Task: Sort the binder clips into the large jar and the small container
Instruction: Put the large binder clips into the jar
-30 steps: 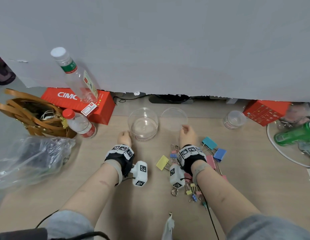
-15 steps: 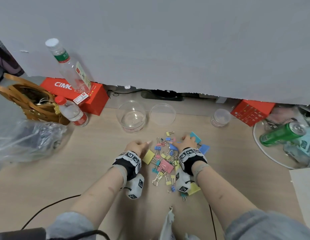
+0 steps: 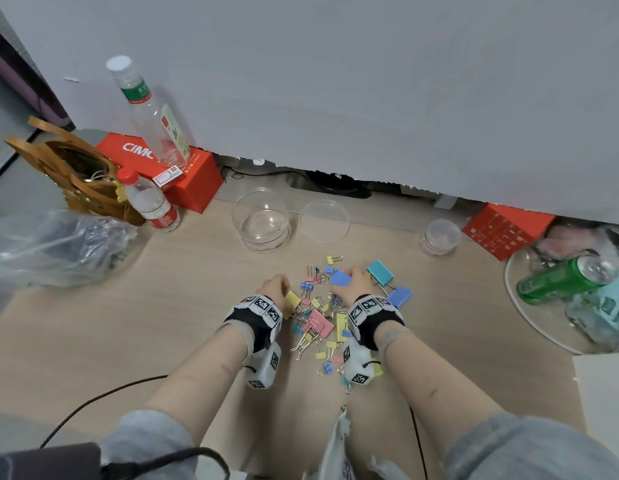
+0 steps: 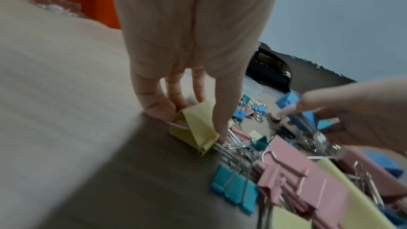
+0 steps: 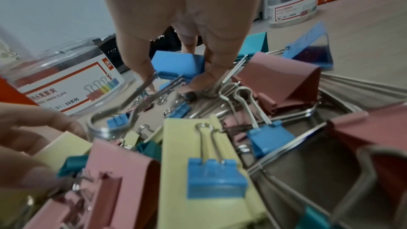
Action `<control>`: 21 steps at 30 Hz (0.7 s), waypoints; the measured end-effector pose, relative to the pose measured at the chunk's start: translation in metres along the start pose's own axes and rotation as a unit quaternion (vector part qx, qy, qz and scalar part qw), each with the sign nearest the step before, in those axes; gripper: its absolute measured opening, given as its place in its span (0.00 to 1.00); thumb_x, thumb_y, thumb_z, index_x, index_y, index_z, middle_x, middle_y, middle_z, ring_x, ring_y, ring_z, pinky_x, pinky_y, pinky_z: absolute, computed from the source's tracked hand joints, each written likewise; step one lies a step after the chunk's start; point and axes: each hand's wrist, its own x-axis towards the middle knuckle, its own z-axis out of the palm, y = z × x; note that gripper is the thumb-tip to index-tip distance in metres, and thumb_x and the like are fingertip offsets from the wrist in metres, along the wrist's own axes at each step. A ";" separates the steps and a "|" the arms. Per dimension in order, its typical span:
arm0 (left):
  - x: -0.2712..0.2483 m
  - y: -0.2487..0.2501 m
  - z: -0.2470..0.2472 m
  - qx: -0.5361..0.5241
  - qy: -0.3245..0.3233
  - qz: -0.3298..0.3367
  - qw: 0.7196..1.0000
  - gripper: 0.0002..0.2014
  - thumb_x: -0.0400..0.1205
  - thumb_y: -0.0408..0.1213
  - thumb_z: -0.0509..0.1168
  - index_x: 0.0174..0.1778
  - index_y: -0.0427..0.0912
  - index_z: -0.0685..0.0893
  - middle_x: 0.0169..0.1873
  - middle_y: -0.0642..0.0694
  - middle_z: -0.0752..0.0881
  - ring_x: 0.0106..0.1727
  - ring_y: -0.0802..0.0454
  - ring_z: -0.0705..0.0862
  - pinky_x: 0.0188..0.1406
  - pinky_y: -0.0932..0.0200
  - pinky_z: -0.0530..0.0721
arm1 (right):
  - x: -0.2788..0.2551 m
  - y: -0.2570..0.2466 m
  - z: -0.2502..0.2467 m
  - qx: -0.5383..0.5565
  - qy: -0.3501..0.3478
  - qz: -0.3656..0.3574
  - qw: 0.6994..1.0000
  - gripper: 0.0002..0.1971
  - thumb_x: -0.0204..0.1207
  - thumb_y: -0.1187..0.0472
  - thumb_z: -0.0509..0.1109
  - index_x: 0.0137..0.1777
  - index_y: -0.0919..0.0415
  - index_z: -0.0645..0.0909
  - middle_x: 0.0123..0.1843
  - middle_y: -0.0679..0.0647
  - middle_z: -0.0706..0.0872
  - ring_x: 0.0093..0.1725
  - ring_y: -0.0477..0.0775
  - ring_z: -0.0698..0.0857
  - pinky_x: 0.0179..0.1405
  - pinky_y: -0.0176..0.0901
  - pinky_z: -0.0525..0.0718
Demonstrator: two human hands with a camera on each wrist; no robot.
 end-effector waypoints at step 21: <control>-0.007 0.015 -0.041 -0.213 0.002 0.137 0.968 0.17 0.73 0.24 0.71 0.53 0.40 0.74 0.48 0.40 0.81 0.39 0.49 0.80 0.30 0.68 0.80 | -0.018 -0.043 -0.014 0.135 0.081 -0.081 0.984 0.24 0.75 0.62 0.68 0.72 0.63 0.71 0.70 0.61 0.75 0.68 0.60 0.75 0.63 0.44 0.71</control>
